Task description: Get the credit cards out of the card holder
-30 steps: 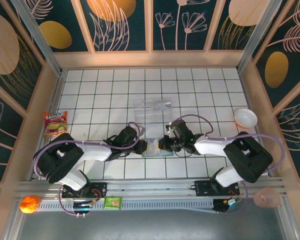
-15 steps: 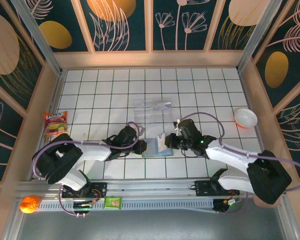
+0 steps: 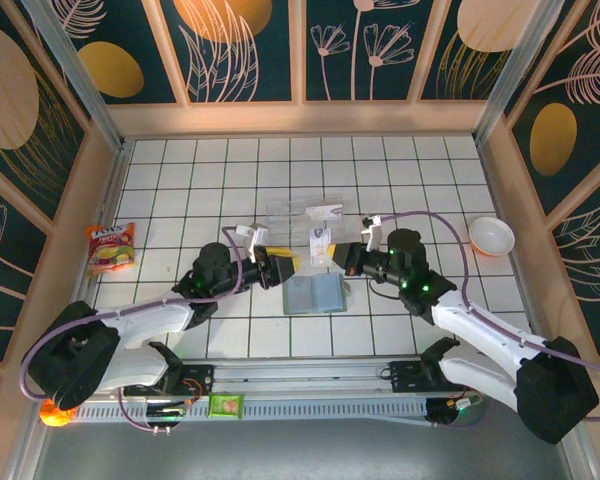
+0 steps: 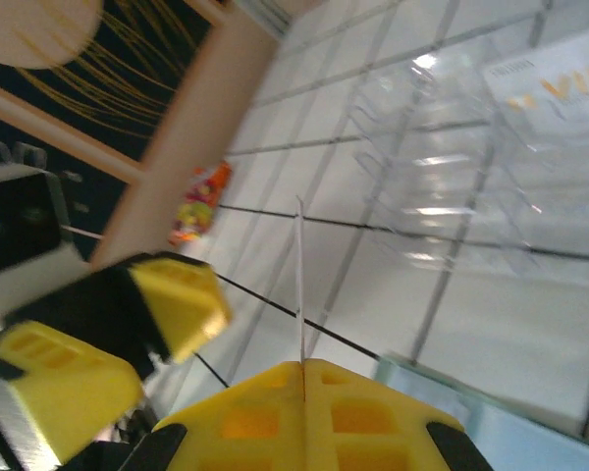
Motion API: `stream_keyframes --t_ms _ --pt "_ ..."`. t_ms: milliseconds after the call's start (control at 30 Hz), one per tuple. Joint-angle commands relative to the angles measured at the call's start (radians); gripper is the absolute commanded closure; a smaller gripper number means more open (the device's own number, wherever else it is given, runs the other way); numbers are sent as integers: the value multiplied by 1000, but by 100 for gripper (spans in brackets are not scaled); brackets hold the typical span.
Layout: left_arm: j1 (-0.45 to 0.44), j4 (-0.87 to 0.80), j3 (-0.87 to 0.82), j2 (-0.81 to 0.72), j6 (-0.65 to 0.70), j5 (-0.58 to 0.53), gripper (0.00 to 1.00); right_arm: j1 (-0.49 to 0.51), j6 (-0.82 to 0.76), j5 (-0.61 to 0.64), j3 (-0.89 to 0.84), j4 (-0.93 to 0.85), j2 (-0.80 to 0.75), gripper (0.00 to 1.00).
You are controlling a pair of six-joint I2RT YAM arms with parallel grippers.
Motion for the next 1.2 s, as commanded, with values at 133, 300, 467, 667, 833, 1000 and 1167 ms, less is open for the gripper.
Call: stream_keyframes --t_ms 133,300,467,667,833,1000,1167 --pt "34 522 -45 106 -193 143 44 -8 174 -93 -103 435 -7 100" --pt "43 636 -49 172 -257 160 46 0 232 -102 -135 552 -1 100" --pt "43 750 -47 217 -319 180 48 20 253 -71 -142 607 21 100" --pt "42 747 -41 220 -331 190 54 45 261 -58 -127 657 71 100" --pt "42 710 -41 224 -323 187 59 58 273 -50 -121 707 108 100" --pt "42 708 -45 228 -325 180 65 71 278 -23 -123 744 126 100" --pt "42 727 -42 225 -339 177 72 78 282 13 -119 758 144 100"
